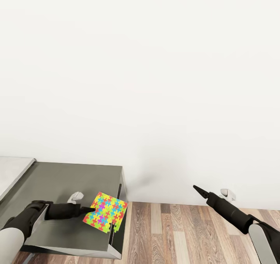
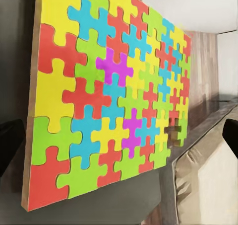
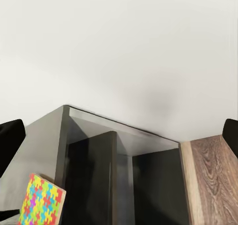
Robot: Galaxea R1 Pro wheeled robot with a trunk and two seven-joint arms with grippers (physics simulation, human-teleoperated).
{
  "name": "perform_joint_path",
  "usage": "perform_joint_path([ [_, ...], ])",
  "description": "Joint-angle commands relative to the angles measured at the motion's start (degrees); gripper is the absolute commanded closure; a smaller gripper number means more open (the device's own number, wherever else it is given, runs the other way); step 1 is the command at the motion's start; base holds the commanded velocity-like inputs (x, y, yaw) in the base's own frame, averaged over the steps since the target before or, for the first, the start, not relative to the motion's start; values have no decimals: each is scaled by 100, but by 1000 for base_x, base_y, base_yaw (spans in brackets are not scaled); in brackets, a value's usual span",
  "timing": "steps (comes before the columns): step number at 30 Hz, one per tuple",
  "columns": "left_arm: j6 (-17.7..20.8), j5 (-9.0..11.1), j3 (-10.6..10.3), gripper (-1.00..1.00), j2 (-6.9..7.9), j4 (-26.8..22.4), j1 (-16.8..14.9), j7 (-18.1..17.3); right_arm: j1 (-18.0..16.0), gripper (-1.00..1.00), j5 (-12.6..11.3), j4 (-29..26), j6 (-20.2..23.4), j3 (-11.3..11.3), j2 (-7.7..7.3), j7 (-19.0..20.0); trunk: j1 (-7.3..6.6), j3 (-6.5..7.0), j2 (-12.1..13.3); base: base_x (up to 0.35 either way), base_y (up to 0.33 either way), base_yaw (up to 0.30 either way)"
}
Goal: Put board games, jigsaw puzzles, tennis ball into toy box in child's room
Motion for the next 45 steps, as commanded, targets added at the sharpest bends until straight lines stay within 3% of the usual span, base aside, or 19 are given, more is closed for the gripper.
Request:
perform_joint_path([
  [1, 50, 12, -8, -100, 2, -36, -19, -14, -5, -100, -15, -3, 8, -10, 34, 7, 3, -11, -11, 0, 0, 0],
  [6, 45, 10, 3, -100, 38, -176, -44, -26, -5, -100, -31, 0, -39, 4, 185, 7, 3, -11, -11, 0, 0, 0],
  [11, 47, 10, 10, -100, 130, -243, -58, -61, -5, -100, -47, 5, -199, 40, 220, 28, 3, -11, -11, 0, 0, 0],
  [35, 80, 35, 85, -100, 166, -284, -61, -101, -5, -100, -50, 6, -332, 48, 239, 41, 3, -11, -11, 0, 0, 0],
  [39, 90, 35, 283, -100, 171, -288, -61, -352, -5, -100, -50, 6, -334, 48, 239, 43, 3, -11, -11, 0, 0, 0],
  [45, 93, 28, 350, -100, 245, -290, -61, -929, -5, -100, -50, 6, -335, 48, 239, 43, 3, -11, -11, 0, 0, 0],
])
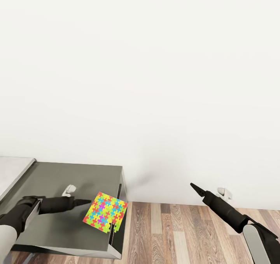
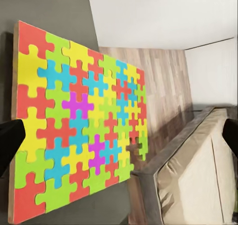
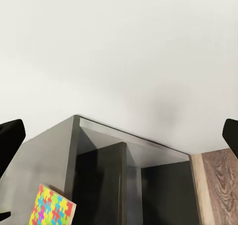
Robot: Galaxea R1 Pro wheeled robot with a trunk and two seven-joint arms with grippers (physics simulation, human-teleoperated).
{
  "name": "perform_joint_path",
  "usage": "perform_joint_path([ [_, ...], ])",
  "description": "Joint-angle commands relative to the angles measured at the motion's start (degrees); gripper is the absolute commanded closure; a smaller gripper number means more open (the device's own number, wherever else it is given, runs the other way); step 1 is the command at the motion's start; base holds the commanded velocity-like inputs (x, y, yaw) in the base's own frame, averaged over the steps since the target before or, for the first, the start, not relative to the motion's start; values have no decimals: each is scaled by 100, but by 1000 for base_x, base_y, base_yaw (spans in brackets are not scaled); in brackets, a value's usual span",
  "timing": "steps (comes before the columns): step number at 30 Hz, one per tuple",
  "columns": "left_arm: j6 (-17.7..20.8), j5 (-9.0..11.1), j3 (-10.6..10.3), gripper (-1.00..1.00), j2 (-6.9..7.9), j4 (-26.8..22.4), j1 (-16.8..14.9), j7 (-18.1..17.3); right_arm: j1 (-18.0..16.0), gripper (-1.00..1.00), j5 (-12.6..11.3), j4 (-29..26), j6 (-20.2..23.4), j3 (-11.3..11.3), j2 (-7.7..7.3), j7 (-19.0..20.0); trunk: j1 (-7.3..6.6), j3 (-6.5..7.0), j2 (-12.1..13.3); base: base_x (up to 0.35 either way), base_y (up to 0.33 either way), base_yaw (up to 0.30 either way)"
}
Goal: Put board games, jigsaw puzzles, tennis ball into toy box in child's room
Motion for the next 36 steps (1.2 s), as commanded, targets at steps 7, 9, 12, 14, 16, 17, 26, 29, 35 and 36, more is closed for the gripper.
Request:
perform_joint_path([
  [7, 59, 19, 20, -100, 89, -1, -3, -200, -5, -100, -27, -3, 45, -9, 9, 7, 3, -10, -11, 0, 0, 0],
  [9, 60, 23, 21, -100, 107, -1, -3, -210, -5, -100, -27, -3, 45, -9, 9, 7, 3, -10, -11, 0, 0, 0],
  [12, 61, 31, 21, -100, 124, -1, -3, -220, -5, -100, -27, 4, 47, -8, 14, 7, 3, -10, -11, 0, 0, 0],
  [14, 66, 34, 22, -100, 129, -1, -3, -321, -6, -100, -27, 15, 65, 53, 17, 2, 3, -10, -11, 0, 0, 0],
  [16, 69, 29, 27, -100, 125, -1, -3, -675, -14, -100, -36, 41, 96, 259, 9, -24, 3, -10, -11, 0, 0, 0],
  [17, 71, 19, 28, -100, 122, -4, -3, -898, -43, -100, -42, 117, 116, 377, -1, -36, 3, -10, -11, 0, 0, 0],
  [26, 124, 19, 31, -100, 127, -9, -3, -1452, -1116, -100, -96, 2208, 921, 665, 31, 213, 3, -10, -11, 0, 0, 0],
  [29, 140, 29, 35, -100, 130, -9, -3, -1452, -1303, -100, -100, 2657, 999, 662, 31, 589, 3, -10, -11, 0, 0, 0],
  [35, 159, 42, 39, -100, 130, -25, -3, -1452, -1396, -100, -102, 2905, 1055, 651, 27, 1082, 3, -10, -11, 0, 0, 0],
  [36, 178, 43, 36, -100, 129, -55, -3, -1452, -1401, -100, -100, 2902, 1059, 654, 30, 1119, 3, -10, -11, 0, 0, 0],
])
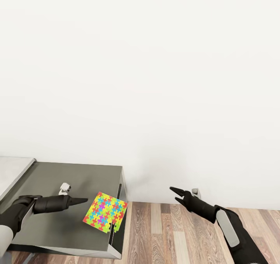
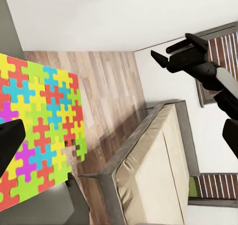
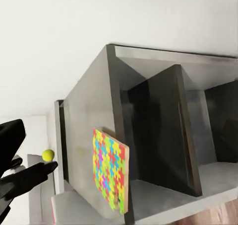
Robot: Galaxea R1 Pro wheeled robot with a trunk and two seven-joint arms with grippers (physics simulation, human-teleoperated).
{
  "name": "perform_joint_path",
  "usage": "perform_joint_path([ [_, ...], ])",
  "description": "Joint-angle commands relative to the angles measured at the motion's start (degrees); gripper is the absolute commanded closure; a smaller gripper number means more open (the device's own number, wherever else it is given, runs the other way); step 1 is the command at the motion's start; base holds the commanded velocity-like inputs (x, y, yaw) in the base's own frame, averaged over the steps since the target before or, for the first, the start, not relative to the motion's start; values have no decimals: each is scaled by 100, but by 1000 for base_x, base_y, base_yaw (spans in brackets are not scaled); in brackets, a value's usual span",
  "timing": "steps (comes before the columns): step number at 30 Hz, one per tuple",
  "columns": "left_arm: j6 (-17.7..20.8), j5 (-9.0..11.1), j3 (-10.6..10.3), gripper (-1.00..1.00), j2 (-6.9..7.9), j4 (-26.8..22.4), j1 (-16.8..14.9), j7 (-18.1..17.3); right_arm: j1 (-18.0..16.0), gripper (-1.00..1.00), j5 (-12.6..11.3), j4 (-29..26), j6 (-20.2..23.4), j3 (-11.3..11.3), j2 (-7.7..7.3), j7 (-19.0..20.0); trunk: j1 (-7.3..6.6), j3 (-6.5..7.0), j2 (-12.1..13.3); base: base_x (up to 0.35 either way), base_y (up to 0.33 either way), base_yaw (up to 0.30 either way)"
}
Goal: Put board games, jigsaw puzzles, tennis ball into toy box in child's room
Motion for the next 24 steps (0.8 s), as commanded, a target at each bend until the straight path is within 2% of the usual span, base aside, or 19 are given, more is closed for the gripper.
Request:
perform_joint_path([
  [1, 73, -1, -1, -100, 1, -23, -3, -22, -7, -100, -1, -4, 35, -9, 2, 29, 3, -10, -11, 0, 0, 0],
  [9, 221, 0, -13, -100, 4, -245, 0, -22, -8, -100, 8, -32, -4, -24, 2, 179, 3, 9, -11, 0, 0, 0],
  [15, 279, 1, -9, -100, 4, -271, 0, -22, -6, -100, 10, -40, -83, -26, -1, 529, 3, 60, -11, 0, 0, 0],
  [20, 349, 1, -6, -100, 6, -287, 1, -22, -6, -100, 13, -36, -402, 15, -2, 922, 3, 107, -11, 0, 0, 0],
  [24, 392, 1, -5, -100, 2, -290, 1, -22, -6, -100, 19, -33, -503, 26, -2, 1065, 3, 145, -11, 0, 0, 0],
])
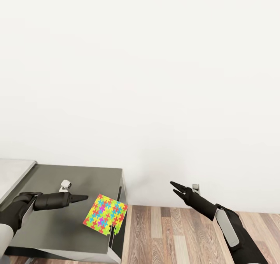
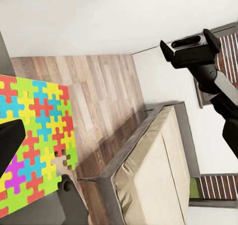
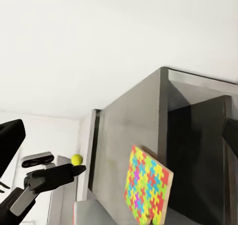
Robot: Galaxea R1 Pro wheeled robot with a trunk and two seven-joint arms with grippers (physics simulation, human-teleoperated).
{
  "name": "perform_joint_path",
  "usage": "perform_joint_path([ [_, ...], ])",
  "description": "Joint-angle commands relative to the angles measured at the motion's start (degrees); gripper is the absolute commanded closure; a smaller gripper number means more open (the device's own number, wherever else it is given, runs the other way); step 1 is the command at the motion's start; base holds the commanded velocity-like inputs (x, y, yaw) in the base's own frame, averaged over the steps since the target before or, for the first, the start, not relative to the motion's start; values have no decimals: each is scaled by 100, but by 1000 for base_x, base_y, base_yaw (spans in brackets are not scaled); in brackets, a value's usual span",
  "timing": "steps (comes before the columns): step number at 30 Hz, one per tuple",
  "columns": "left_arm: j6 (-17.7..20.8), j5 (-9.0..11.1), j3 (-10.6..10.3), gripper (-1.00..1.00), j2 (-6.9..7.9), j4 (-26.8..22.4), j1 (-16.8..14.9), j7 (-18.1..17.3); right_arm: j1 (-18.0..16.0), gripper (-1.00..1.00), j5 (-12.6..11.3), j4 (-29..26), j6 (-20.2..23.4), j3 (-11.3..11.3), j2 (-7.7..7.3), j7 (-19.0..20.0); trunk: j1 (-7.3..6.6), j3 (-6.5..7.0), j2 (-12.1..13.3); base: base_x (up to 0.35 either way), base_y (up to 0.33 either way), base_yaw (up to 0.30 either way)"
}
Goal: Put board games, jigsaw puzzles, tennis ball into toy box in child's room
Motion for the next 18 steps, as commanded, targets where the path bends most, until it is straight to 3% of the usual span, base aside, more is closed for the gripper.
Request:
perform_joint_path([
  [1, 92, -1, -1, -100, 1, -1, -4, -22, -4, -100, -10, 0, 17, -2, 0, 25, 3, -1, -10, 0, 0, 0],
  [8, 315, 5, -8, -100, -2, -145, -1, -22, -4, -100, 43, 8, -23, 9, 0, 55, 3, 66, -10, 0, 0, 0],
  [14, 906, 111, -16, -100, -8, -707, 20, -22, -3, -100, 76, 37, -36, 21, 5, 31, 3, 123, -10, 0, 0, 0],
  [18, 1144, 176, -18, -100, -36, -939, 31, -22, 2, -100, 84, 68, -270, 79, 17, 1, 3, 162, -10, 0, 0, 0],
])
